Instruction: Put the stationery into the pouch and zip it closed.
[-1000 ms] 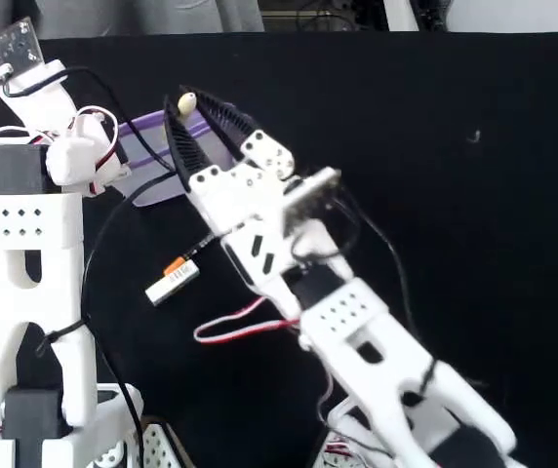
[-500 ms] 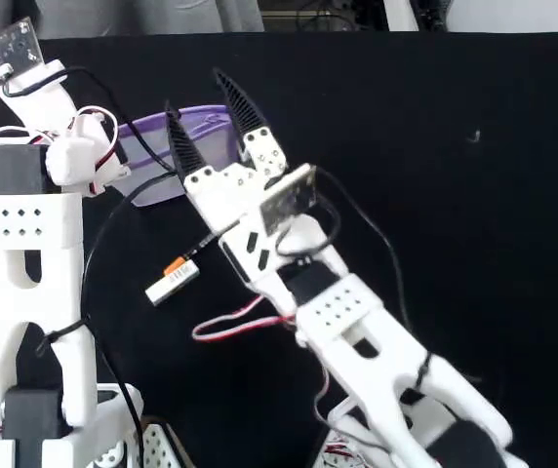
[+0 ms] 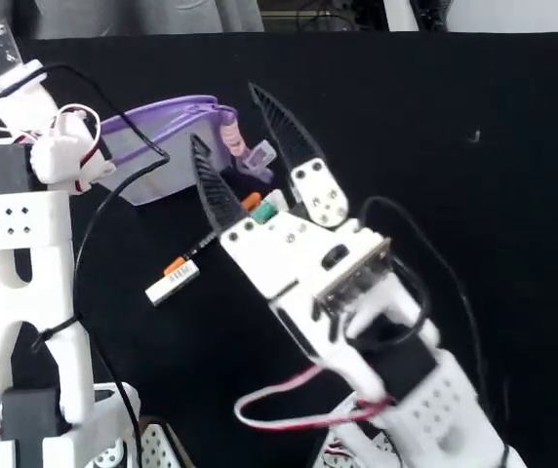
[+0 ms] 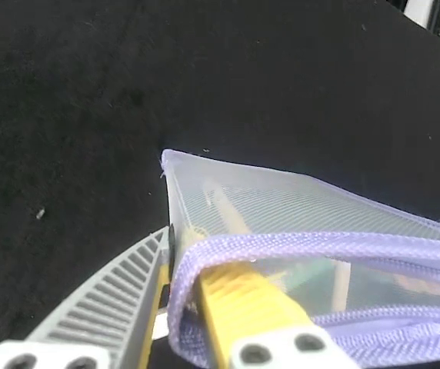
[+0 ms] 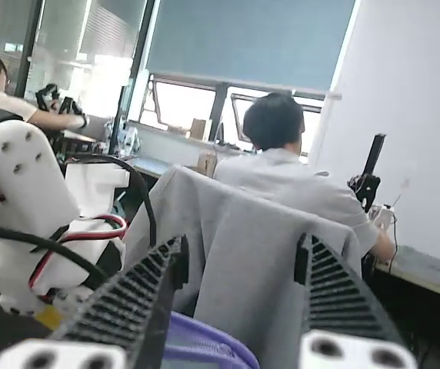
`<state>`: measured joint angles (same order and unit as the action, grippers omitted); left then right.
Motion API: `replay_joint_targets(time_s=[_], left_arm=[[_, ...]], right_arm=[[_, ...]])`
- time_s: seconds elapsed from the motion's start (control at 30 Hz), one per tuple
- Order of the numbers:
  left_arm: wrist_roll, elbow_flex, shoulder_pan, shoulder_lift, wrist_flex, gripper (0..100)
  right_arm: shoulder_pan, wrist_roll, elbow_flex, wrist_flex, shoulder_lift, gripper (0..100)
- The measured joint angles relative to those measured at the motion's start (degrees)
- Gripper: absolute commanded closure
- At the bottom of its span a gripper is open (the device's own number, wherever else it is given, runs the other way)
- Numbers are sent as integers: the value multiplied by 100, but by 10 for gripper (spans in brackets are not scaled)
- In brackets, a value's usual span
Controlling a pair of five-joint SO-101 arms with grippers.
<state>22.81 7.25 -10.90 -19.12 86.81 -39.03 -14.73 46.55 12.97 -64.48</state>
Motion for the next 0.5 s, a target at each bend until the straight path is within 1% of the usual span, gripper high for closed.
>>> replay_joint_targets(time_s=[0.13,0.27,0.37,0.5], left_arm=[[9,-255,-114,-26,-308,971],[9,-422,-141,-88,-510,971],[9,-422,-149,-97,-536,971],[9,-422,-149,-97,-536,971]], right_arm=[[62,0,-484,1512,-114,776],[598,0,-580,2655,-88,776],[1055,26,-589,3138,281,776],[1442,299,-475,3341,1196,776]])
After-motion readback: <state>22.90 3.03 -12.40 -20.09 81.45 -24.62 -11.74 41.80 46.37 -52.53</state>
